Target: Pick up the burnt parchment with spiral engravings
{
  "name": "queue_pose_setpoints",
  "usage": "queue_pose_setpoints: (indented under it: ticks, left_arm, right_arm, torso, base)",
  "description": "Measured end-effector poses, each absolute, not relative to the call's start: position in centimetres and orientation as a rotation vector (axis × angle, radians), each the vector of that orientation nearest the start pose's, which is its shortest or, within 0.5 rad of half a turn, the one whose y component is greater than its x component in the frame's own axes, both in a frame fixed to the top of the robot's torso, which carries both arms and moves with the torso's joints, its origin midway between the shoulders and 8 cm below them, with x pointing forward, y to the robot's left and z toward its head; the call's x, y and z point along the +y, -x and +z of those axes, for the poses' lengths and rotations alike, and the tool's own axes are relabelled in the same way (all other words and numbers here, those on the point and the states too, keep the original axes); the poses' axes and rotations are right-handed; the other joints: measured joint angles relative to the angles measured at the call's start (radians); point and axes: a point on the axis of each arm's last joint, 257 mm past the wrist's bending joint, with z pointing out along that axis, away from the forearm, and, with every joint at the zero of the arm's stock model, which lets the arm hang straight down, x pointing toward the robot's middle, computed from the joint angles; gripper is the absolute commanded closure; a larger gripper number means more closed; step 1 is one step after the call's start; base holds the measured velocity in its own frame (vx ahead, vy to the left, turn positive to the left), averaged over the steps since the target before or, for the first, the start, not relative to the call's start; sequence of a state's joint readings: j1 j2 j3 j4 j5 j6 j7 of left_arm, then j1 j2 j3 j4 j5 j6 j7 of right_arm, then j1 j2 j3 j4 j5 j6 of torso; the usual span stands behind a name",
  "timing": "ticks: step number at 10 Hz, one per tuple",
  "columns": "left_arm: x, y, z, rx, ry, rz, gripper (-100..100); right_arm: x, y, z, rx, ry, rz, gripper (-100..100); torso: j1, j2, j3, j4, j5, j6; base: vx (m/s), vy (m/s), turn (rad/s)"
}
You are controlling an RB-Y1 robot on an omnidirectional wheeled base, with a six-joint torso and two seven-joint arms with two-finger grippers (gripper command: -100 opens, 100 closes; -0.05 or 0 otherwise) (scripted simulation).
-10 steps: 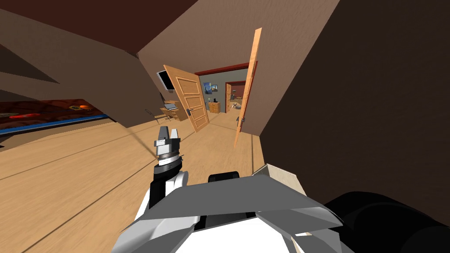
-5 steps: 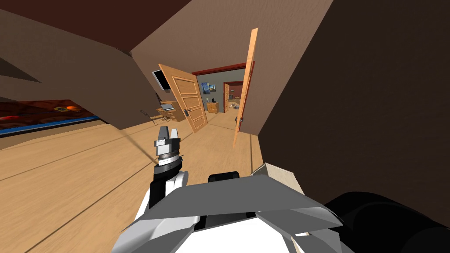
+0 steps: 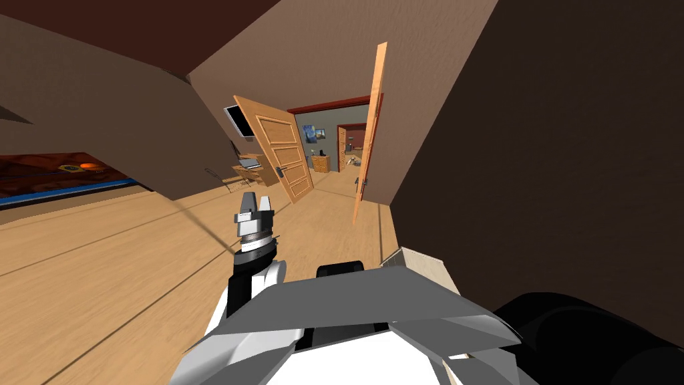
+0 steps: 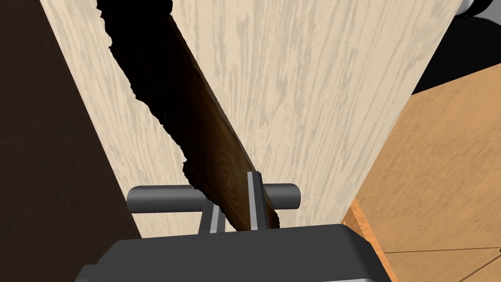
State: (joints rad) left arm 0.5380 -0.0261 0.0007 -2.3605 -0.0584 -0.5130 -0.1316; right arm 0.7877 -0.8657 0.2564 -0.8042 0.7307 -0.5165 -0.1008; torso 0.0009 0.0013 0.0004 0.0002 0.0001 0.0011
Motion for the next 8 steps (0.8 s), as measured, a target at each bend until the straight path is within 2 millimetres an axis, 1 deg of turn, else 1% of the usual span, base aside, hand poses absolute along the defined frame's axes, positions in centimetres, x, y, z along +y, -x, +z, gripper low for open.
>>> queue_pose_setpoints:
  ticks: [5,6,7,8]
  left_arm:
    - [27.5,-32.3,5.0,0.613,0.544,-1.138,0]
    - [27.5,-32.3,5.0,0.613,0.544,-1.138,0]
    - [27.5,-32.3,5.0,0.613,0.544,-1.138,0]
    - [27.5,-32.3,5.0,0.613,0.544,-1.138,0]
  right_arm:
    - [-56.1,12.8,-51.6,2.941,-0.486,-0.02,100]
    - [-56.0,12.7,-51.6,2.95,-0.467,-0.022,100]
    - [-56.3,12.2,-51.3,2.942,-0.46,-0.029,100]
    - [-56.3,11.9,-51.1,2.941,-0.451,-0.034,100]
  torso:
    - [0.001,0.0,0.0,0.0,0.001,0.002]
    - [0.001,0.0,0.0,0.0,0.001,0.001]
    - [0.001,0.0,0.0,0.0,0.002,0.003]
    - [0.001,0.0,0.0,0.0,0.002,0.002]
  base:
    - [0.015,-0.012,-0.054]
    - [0.023,-0.014,-0.149]
    - [0.021,-0.015,-0.071]
    - [0.008,-0.008,0.029]
